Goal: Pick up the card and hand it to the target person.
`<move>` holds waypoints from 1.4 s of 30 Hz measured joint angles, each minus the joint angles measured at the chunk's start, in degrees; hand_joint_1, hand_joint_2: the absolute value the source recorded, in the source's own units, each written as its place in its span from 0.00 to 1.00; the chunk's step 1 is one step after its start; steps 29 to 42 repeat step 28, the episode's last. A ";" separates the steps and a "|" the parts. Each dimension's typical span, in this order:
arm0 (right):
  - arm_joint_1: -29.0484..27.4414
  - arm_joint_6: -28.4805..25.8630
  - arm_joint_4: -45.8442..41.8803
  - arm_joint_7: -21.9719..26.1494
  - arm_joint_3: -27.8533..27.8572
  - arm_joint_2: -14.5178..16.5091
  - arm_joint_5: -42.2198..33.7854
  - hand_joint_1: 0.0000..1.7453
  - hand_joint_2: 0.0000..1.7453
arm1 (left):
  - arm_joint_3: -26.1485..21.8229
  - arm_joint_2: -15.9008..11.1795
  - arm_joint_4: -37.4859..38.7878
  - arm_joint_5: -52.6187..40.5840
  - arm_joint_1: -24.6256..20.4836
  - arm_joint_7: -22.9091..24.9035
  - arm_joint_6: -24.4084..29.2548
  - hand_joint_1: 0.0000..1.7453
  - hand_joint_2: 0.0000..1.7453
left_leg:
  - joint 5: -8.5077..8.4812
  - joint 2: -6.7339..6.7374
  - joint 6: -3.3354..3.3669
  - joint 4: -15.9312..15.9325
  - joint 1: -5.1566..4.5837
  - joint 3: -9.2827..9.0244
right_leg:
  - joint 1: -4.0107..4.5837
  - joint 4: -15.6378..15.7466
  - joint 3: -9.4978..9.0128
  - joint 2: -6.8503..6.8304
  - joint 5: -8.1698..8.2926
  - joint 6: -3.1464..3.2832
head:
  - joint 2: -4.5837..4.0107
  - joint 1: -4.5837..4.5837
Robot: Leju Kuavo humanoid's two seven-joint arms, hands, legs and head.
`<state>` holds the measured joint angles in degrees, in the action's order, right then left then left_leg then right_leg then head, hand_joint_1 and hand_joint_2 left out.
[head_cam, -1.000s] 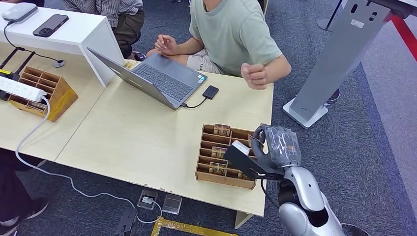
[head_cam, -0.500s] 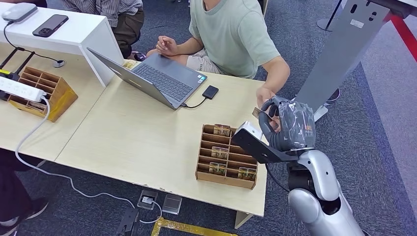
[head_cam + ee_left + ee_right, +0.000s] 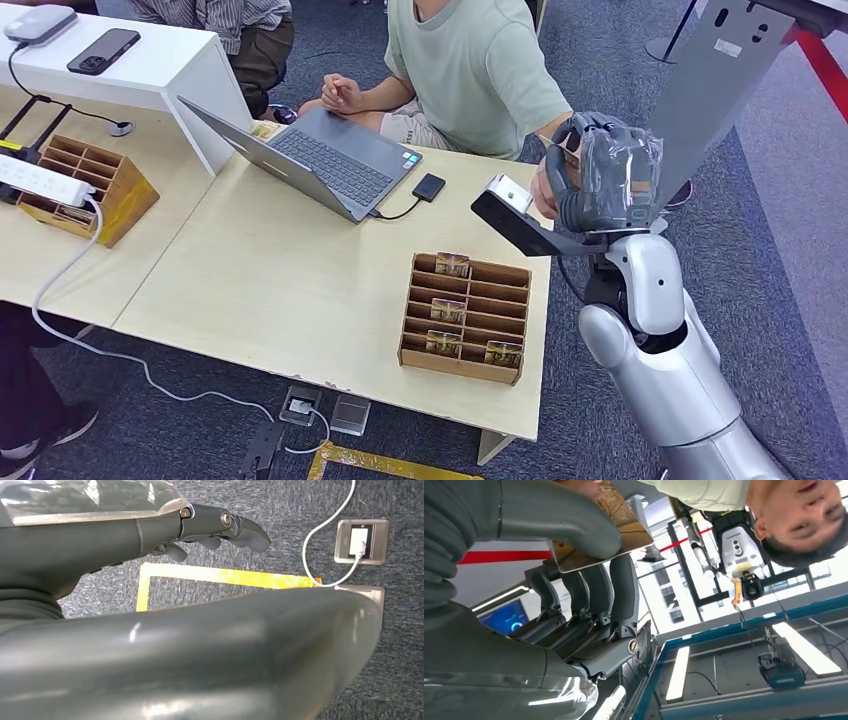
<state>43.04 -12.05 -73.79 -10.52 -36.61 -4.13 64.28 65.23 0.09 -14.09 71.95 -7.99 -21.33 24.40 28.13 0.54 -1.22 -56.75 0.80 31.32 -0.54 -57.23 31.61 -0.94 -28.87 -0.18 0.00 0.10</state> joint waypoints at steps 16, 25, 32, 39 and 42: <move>2.97 -0.56 15.64 0.88 -0.04 3.81 1.56 0.00 1.00 | 0.64 0.14 -0.12 -0.37 0.02 0.10 -0.05 0.00 0.00 | 0.00 0.00 0.00 0.00 0.00 0.00 | 0.00 0.00 0.02 0.00 0.00 0.00 | 0.00 0.01; 3.08 -3.04 19.28 1.93 -0.01 4.84 -0.02 0.00 1.00 | 0.78 0.14 -0.12 -0.36 0.04 0.24 -0.03 0.00 0.00 | -0.01 0.00 0.00 -0.02 0.00 -0.02 | 0.00 0.00 0.02 0.01 0.00 0.00 | 0.00 0.01; 2.88 -4.28 19.43 3.25 0.13 4.85 -2.14 0.00 1.00 | 0.78 0.14 -0.11 -0.27 0.04 0.24 -0.02 0.00 0.00 | -0.01 0.01 0.00 -0.02 0.00 -0.03 | 0.00 0.00 0.02 0.01 0.00 0.00 | 0.00 0.00; 2.88 -4.28 19.43 3.25 0.13 4.85 -2.14 0.00 1.00 | 0.78 0.14 -0.11 -0.27 0.04 0.24 -0.02 0.00 0.00 | -0.01 0.01 0.00 -0.02 0.00 -0.03 | 0.00 0.00 0.02 0.01 0.00 0.00 | 0.00 0.00; 2.88 -4.28 19.43 3.25 0.13 4.85 -2.14 0.00 1.00 | 0.78 0.14 -0.11 -0.27 0.04 0.24 -0.02 0.00 0.00 | -0.01 0.01 0.00 -0.02 0.00 -0.03 | 0.00 0.00 0.02 0.01 0.00 0.00 | 0.00 0.00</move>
